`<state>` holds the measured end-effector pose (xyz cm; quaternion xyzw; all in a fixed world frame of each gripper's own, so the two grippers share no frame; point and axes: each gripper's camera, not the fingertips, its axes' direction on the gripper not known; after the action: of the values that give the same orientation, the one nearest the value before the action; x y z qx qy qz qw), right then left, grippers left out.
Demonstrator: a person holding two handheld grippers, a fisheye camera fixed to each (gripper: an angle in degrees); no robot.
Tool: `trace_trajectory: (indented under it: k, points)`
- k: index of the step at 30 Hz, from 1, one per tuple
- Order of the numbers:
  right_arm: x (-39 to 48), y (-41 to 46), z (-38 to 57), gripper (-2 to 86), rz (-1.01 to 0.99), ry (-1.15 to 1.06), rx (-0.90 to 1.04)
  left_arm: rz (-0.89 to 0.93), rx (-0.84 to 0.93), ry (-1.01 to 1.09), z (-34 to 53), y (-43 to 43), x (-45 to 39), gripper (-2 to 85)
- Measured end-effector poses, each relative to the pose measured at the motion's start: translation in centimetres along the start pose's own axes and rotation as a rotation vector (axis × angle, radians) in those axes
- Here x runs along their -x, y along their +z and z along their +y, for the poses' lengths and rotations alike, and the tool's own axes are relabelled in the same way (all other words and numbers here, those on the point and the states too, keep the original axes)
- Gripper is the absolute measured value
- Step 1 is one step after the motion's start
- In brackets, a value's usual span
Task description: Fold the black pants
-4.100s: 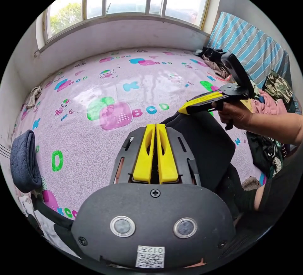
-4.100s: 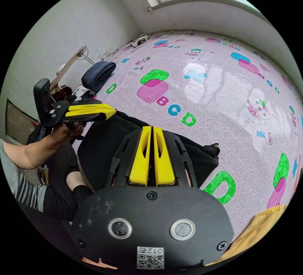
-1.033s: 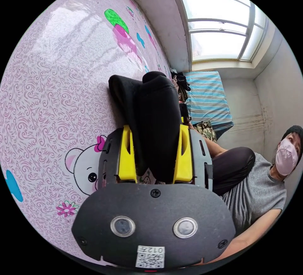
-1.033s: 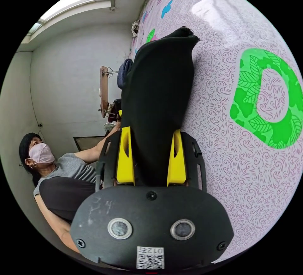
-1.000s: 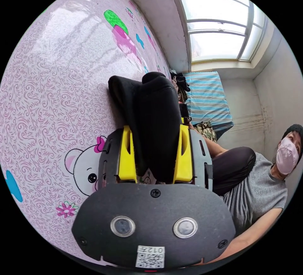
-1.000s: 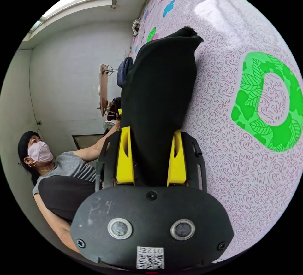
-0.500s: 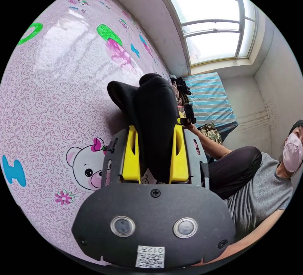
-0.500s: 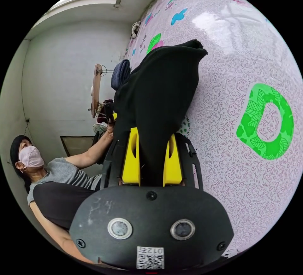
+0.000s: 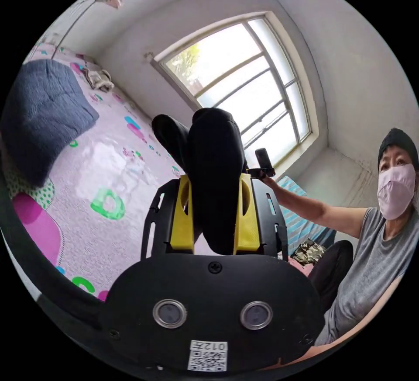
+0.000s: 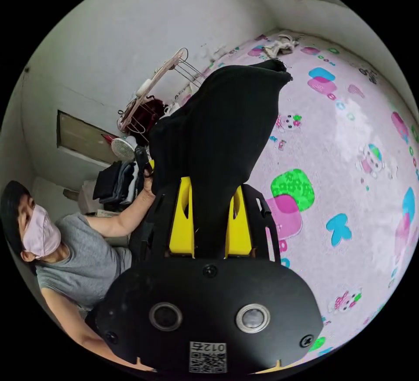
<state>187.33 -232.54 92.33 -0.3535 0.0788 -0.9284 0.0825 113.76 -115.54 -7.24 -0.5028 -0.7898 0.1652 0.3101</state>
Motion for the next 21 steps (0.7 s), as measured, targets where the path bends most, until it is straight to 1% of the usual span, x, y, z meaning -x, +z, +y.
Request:
trace_trajectory:
  k: [2,3,5,6,8,9,11,12,14,15,17,21]
  points:
    - [3.3,5.1,-15.8,11.3,0.029,-0.103,0.020,-0.055,-0.098,0.033,-1.5,-3.4,1.3,14.7]
    - [4.0,6.6,-19.5,11.3,0.031,-0.126,0.024,-0.092,-0.162,0.051,-2.3,-5.6,2.2,14.7]
    - [6.3,13.0,-33.2,11.4,0.010,-0.201,0.051,-0.138,-0.247,0.038,-2.9,-8.9,3.6,14.6]
    - [6.9,14.8,-36.5,11.4,0.001,-0.218,0.062,-0.173,-0.302,0.015,-2.8,-11.0,4.5,14.5]
    - [9.2,22.9,-48.4,11.4,-0.031,-0.285,0.118,-0.214,-0.396,-0.030,-1.8,-14.0,5.7,14.3]
    - [9.7,25.1,-51.1,11.4,-0.037,-0.296,0.133,-0.225,-0.451,-0.070,-1.0,-15.7,6.7,14.3]
    - [11.7,34.2,-60.8,11.4,-0.061,-0.339,0.201,-0.250,-0.511,-0.120,0.1,-18.2,8.1,14.1]
    - [12.3,36.5,-62.9,11.3,-0.065,-0.350,0.219,-0.281,-0.539,-0.144,0.7,-19.8,8.8,14.1]
    - [14.3,45.1,-70.3,11.3,-0.091,-0.383,0.277,-0.315,-0.574,-0.173,1.3,-22.1,9.6,14.0]
    - [14.7,47.0,-71.9,11.3,-0.097,-0.389,0.287,-0.335,-0.590,-0.183,1.7,-23.5,10.0,13.9]
    - [16.3,53.5,-77.3,11.3,-0.124,-0.412,0.316,-0.364,-0.611,-0.194,2.1,-25.2,10.5,13.8]
    - [17.3,61.3,-84.4,11.3,-0.146,-0.416,0.389,-0.384,-0.626,-0.238,2.7,-27.5,11.1,13.7]
